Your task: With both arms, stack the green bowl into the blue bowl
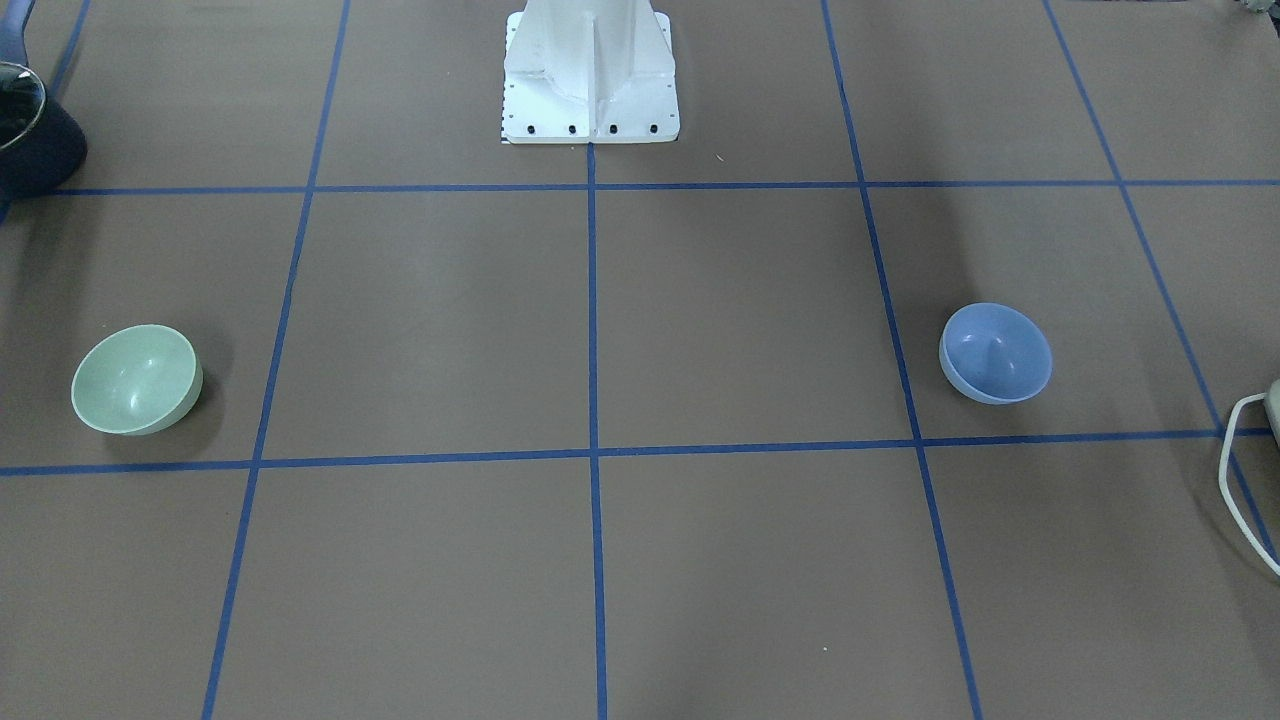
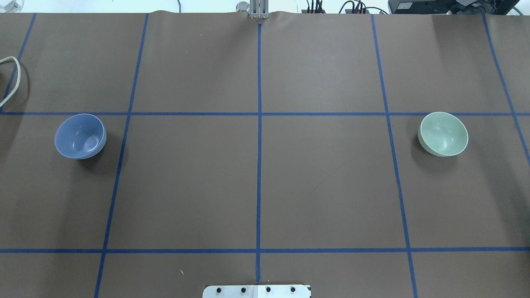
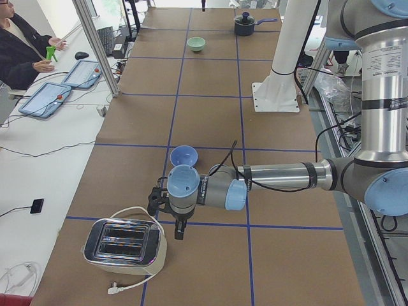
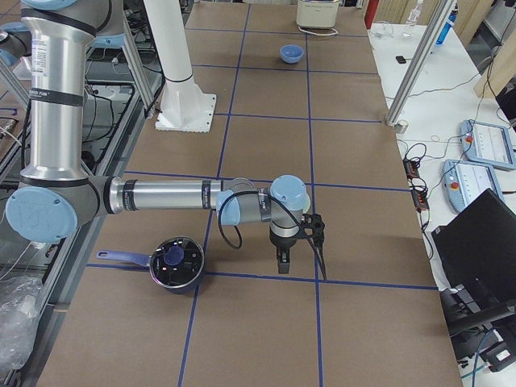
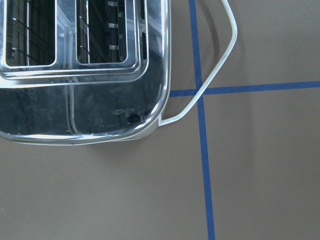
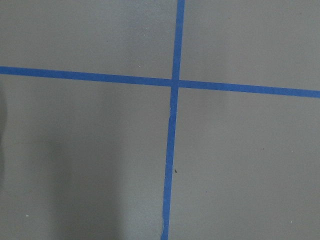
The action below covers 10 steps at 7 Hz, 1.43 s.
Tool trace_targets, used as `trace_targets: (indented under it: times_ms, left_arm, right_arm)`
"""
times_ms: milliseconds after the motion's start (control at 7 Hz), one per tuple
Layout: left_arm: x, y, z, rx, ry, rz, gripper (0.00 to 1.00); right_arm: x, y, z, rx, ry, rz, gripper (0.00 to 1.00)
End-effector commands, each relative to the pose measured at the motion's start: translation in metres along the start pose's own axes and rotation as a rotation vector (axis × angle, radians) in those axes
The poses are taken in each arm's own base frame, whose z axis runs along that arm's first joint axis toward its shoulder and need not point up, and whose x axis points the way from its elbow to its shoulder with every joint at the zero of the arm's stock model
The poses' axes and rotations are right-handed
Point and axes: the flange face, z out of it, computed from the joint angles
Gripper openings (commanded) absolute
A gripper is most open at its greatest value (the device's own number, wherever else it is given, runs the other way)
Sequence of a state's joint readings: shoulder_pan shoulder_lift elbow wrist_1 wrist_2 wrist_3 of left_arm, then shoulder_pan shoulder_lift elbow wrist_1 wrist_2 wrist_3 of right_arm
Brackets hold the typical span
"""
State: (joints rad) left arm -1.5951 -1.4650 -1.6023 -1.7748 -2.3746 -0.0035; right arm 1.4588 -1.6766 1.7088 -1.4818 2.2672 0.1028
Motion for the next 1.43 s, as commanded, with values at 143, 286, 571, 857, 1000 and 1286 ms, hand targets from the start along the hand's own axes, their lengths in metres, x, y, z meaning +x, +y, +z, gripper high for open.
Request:
trace_targets:
  times_ms: [143, 286, 571, 857, 1000, 1286]
  left_arm:
    - [0.002, -0.001, -0.002, 0.020, 0.000, 0.025, 0.98]
    - [0.005, -0.004, -0.005, 0.026, 0.002, 0.032, 0.98]
    - [0.007, -0.005, -0.006, 0.028, 0.002, 0.033, 0.98]
    - [0.016, -0.026, -0.015, 0.052, -0.001, 0.051, 0.98]
    - [0.016, -0.040, -0.015, 0.052, 0.001, 0.048, 0.98]
    - [0.015, -0.039, -0.013, 0.049, 0.004, 0.048, 0.98]
  right_arm:
    - [-0.002, 0.000, -0.001, 0.002, -0.006, -0.010, 1.00]
    - [-0.007, -0.001, -0.008, 0.015, -0.008, -0.013, 1.00]
    - [-0.014, -0.008, -0.014, 0.040, -0.013, -0.031, 1.00]
    - [-0.023, -0.021, -0.021, 0.129, -0.026, -0.112, 1.00]
    - [-0.023, -0.024, -0.019, 0.127, -0.028, -0.111, 1.00]
    - [-0.023, -0.025, -0.019, 0.130, -0.026, -0.130, 1.00]
